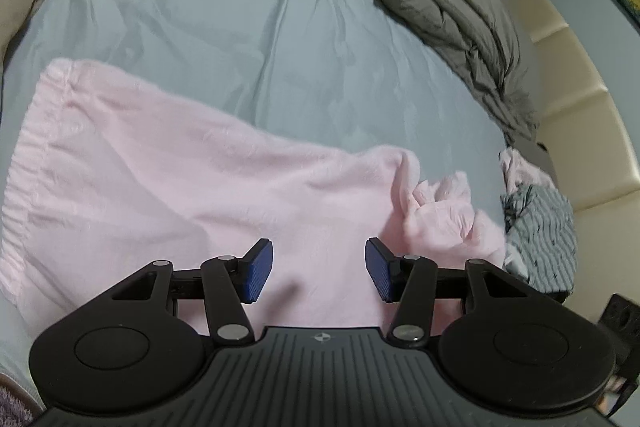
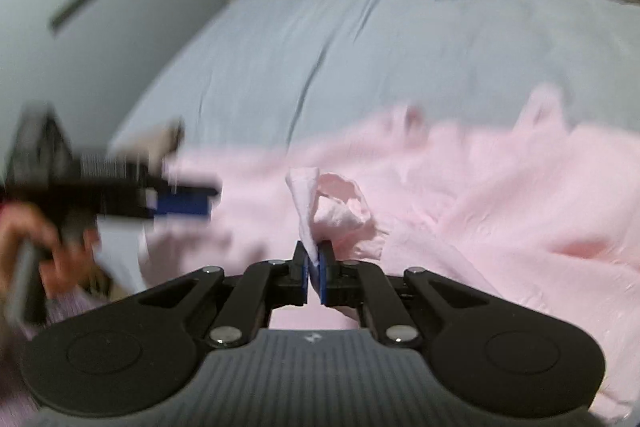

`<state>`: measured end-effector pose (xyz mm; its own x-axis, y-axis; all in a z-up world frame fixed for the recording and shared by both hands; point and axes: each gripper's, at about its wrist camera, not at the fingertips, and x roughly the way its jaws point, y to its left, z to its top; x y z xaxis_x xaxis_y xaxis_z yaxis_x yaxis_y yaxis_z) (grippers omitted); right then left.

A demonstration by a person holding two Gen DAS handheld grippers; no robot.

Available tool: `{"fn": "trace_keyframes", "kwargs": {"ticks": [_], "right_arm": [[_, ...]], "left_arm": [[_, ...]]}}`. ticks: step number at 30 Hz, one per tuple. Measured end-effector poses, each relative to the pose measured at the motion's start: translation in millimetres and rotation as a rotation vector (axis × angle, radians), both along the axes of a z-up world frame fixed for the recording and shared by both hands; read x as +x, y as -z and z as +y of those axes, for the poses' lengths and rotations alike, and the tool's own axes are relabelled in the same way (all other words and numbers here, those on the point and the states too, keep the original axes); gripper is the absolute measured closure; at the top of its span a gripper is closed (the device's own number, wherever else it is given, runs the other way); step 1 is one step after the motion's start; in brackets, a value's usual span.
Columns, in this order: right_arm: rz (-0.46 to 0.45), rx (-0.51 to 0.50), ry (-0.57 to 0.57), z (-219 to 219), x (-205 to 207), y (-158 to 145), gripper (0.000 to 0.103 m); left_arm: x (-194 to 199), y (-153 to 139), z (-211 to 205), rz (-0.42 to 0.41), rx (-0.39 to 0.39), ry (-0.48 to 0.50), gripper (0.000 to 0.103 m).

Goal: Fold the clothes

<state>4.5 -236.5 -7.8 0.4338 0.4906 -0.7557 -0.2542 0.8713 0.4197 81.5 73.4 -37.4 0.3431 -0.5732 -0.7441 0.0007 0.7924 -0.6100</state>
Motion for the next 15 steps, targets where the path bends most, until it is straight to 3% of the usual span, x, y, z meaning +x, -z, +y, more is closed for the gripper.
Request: {"fn": "trace_keyframes", "kwargs": {"ticks": [6, 8, 10, 15], "right_arm": [[0.066, -0.118, -0.149, 21, -7, 42, 0.091], [0.085, -0.118, -0.177, 25, -3, 47, 0.083], [0.101, -0.103, -0.197, 28, 0, 47, 0.050], [-0.003, -0.078, -0.190, 9, -4, 16, 0.046]], "left_arm": [[1, 19, -18, 0.047, -0.029, 0.046, 0.052], [4, 20, -29, 0.043, -0.035, 0.072, 0.052], [7, 19, -44, 0.026, -0.041, 0.104, 0.052], [19, 14, -79, -0.061, -0.022, 0.172, 0.041]]}}
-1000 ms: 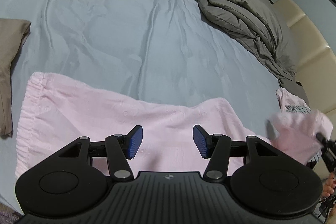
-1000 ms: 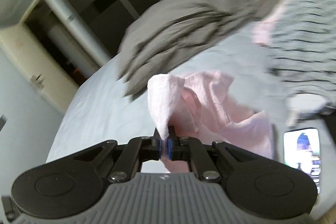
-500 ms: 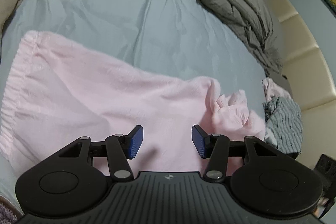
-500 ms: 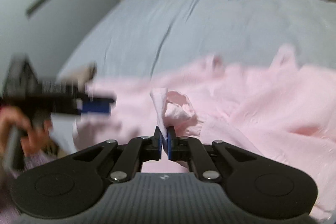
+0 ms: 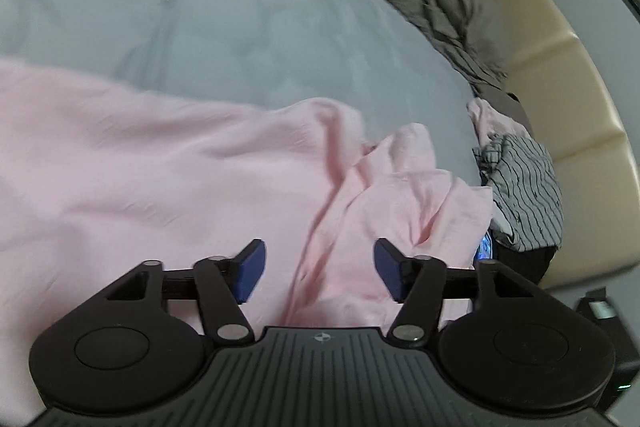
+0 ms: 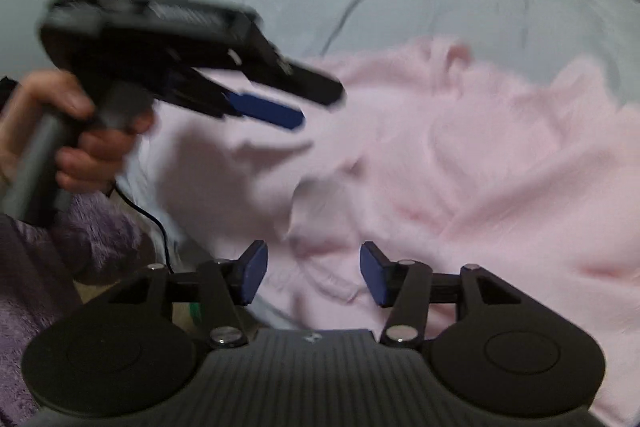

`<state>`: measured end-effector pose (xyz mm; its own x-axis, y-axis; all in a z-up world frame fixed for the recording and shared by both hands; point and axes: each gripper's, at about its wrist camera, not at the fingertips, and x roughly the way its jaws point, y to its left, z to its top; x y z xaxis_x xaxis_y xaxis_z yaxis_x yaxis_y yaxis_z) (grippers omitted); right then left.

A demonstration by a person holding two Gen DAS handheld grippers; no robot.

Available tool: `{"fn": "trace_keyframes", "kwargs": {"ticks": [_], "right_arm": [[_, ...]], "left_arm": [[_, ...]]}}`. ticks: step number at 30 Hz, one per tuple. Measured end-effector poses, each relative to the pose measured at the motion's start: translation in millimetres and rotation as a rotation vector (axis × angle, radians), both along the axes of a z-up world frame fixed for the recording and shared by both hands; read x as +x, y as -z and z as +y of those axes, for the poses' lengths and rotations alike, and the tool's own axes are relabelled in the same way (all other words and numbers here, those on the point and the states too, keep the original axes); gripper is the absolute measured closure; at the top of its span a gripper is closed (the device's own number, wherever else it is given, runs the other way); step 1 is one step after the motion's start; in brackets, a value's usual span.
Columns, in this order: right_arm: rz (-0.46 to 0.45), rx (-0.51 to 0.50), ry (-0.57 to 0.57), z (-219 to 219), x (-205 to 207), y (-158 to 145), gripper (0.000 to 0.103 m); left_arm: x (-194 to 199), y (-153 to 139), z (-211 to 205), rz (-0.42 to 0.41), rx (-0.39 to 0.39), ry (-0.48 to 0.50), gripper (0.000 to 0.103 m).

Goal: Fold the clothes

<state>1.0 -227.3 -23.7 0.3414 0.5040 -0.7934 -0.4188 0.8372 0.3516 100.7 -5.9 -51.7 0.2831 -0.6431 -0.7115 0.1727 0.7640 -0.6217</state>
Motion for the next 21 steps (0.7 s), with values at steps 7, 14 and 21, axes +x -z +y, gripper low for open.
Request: {"fn": "trace_keyframes", "kwargs": {"ticks": [7, 14, 21], "right_arm": [[-0.048, -0.072, 0.237, -58, 26, -16, 0.043], [0.025, -0.030, 0.351, -92, 37, -3, 0.043], [0.043, -0.036, 0.352, -100, 39, 3, 0.041]], "left_arm": [[16, 8, -47, -0.086, 0.081, 0.104, 0.040], [22, 25, -73, -0.082, 0.039, 0.194, 0.040], [7, 20, -89, -0.173, 0.133, 0.262, 0.097]]}}
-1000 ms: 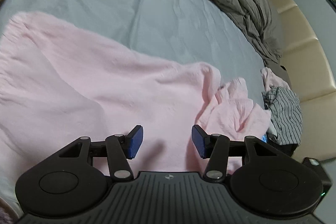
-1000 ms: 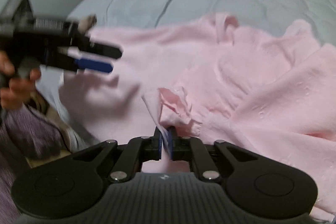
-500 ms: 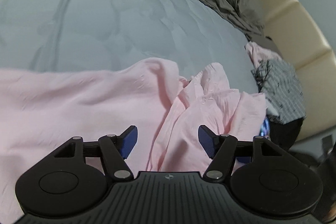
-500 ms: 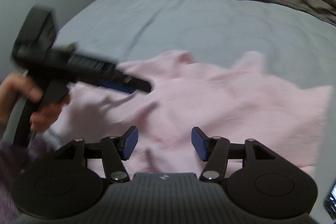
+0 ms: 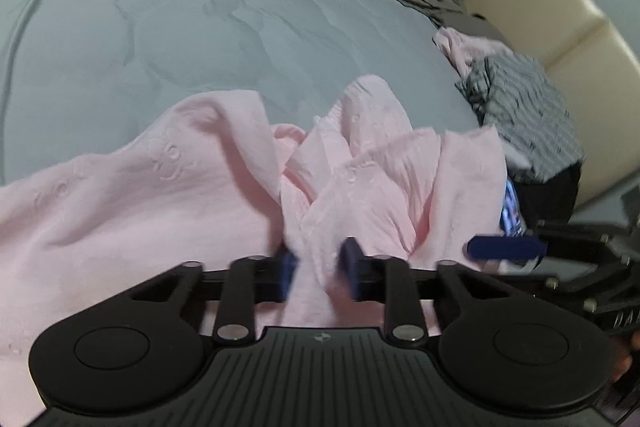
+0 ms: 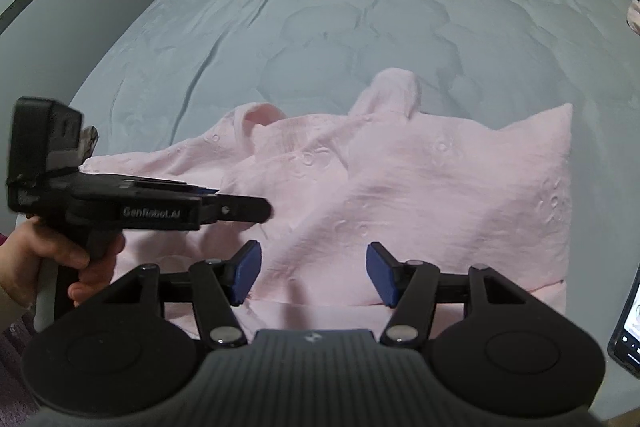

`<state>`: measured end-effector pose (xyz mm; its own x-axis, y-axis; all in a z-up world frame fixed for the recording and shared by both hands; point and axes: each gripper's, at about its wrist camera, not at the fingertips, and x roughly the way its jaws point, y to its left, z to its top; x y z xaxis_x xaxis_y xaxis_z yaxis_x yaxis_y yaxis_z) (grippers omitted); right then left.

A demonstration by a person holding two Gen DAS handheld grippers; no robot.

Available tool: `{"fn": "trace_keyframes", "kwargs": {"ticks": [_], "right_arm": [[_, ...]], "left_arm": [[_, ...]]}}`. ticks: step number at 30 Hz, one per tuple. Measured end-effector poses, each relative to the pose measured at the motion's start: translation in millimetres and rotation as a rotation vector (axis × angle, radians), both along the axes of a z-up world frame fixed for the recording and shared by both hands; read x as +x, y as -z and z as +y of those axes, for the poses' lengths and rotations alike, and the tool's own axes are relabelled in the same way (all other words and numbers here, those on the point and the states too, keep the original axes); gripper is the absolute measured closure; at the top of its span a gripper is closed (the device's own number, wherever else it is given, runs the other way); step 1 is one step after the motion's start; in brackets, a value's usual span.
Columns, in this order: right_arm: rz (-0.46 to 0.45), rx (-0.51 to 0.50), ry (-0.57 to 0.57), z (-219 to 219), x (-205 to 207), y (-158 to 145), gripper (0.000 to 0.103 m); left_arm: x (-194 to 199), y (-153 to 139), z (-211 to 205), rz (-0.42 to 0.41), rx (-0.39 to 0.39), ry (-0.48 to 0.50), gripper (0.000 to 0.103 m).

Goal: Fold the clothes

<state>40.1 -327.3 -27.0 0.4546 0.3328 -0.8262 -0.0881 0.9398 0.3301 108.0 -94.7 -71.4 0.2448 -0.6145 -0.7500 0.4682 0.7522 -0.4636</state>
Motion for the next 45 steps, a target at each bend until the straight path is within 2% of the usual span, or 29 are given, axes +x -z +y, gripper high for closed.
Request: {"fn": "trace_keyframes", "kwargs": {"ticks": [5, 12, 14, 21, 26, 27, 30, 34, 38, 40, 43, 45], "right_arm": [[0.011, -0.017, 0.019, -4, -1, 2, 0.041], [-0.026, -0.031, 0.002, 2, -7, -5, 0.036], [-0.038, -0.026, -0.007, 5, -7, -8, 0.035], [-0.045, -0.014, -0.050, 28, -1, -13, 0.034], [-0.051, -0.002, -0.096, 48, -2, -18, 0.034], [-0.054, -0.003, -0.106, 52, -3, -19, 0.034], [-0.054, -0.012, -0.136, 63, -5, -19, 0.034], [-0.048, -0.030, -0.147, 69, -5, -16, 0.034], [-0.034, -0.040, -0.130, 67, -4, -12, 0.034], [-0.023, -0.043, -0.116, 65, -3, -9, 0.033], [-0.011, -0.056, -0.103, 62, -1, -7, 0.033], [-0.012, -0.060, -0.088, 58, 1, -7, 0.033]], "left_arm": [[-8, -21, 4, -0.039, -0.019, -0.047, 0.101], [-23, -81, 37, -0.142, -0.144, -0.122, 0.101], [-28, -95, 48, -0.169, -0.157, -0.146, 0.101], [-51, -134, 104, -0.242, -0.144, -0.251, 0.101], [-62, -153, 158, -0.248, -0.127, -0.352, 0.101], [-64, -155, 169, -0.253, -0.102, -0.368, 0.101], [-62, -148, 194, -0.221, -0.030, -0.424, 0.101], [-57, -126, 226, -0.169, 0.043, -0.507, 0.101], [-46, -87, 252, -0.022, 0.086, -0.578, 0.101], [-42, -70, 258, 0.023, 0.120, -0.595, 0.100], [-38, -56, 263, 0.072, 0.170, -0.608, 0.086], [-37, -57, 265, 0.073, 0.186, -0.616, 0.069]]}}
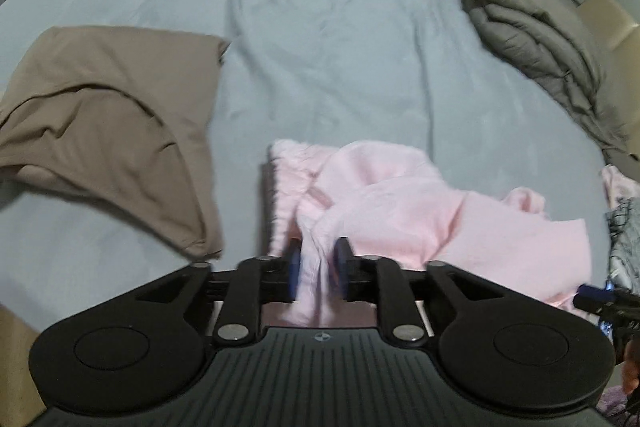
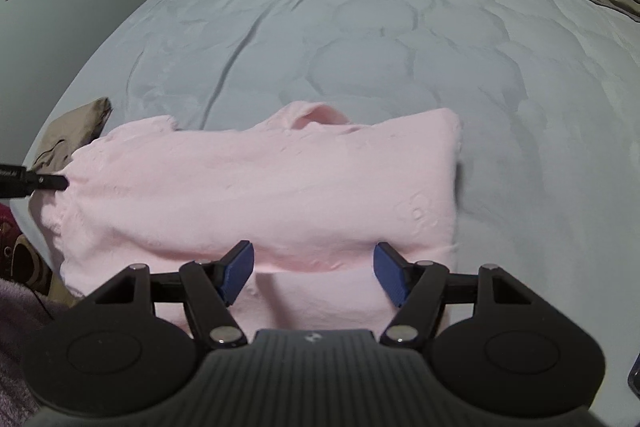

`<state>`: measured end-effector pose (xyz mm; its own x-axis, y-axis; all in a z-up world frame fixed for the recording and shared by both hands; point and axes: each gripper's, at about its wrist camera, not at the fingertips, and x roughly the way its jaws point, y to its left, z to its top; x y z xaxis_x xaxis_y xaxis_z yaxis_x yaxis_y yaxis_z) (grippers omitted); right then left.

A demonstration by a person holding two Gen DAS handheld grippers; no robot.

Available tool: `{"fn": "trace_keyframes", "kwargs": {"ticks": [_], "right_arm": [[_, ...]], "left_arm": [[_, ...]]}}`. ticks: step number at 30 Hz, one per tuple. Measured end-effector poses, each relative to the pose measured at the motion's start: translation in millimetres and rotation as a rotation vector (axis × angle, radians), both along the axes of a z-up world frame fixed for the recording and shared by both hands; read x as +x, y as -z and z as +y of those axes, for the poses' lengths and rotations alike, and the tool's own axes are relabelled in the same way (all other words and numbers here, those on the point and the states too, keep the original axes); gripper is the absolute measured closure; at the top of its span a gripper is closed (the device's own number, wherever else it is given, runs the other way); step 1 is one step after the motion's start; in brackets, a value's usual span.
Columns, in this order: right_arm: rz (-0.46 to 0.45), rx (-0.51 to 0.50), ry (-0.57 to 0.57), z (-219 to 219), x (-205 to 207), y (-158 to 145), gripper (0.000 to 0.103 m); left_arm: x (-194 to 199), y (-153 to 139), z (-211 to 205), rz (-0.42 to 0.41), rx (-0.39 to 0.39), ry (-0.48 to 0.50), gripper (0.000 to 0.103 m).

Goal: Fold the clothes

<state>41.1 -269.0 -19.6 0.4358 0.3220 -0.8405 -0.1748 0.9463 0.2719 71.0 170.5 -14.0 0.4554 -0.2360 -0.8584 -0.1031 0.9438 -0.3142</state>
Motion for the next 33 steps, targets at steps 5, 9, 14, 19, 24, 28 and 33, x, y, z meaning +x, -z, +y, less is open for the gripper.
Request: {"fn": "trace_keyframes", "kwargs": {"ticks": [5, 9, 14, 19, 24, 28, 33], "right_arm": [[0.000, 0.000, 0.056, -12, 15, -1, 0.032], [-0.001, 0.003, 0.093, -18, 29, -2, 0.031], [-0.010, 0.001, 0.136, -23, 45, -5, 0.029], [0.008, -0.003, 0.173, -29, 57, 0, 0.027], [0.034, 0.006, 0.181, -34, 64, 9, 0.027], [0.039, 0.021, 0.184, -36, 69, 12, 0.026], [0.025, 0.012, 0.253, -45, 73, 14, 0.026]], "left_arm": [[7, -25, 1, -0.082, 0.029, 0.021, 0.050], [28, -30, -26, -0.091, 0.058, 0.127, 0.050], [54, -18, -67, -0.086, 0.081, 0.253, 0.050], [77, 6, -103, -0.062, 0.110, 0.323, 0.050], [88, 25, -118, -0.014, 0.113, 0.339, 0.052], [90, 32, -123, 0.007, 0.106, 0.345, 0.089], [86, 22, -113, -0.038, 0.054, 0.268, 0.102]]}}
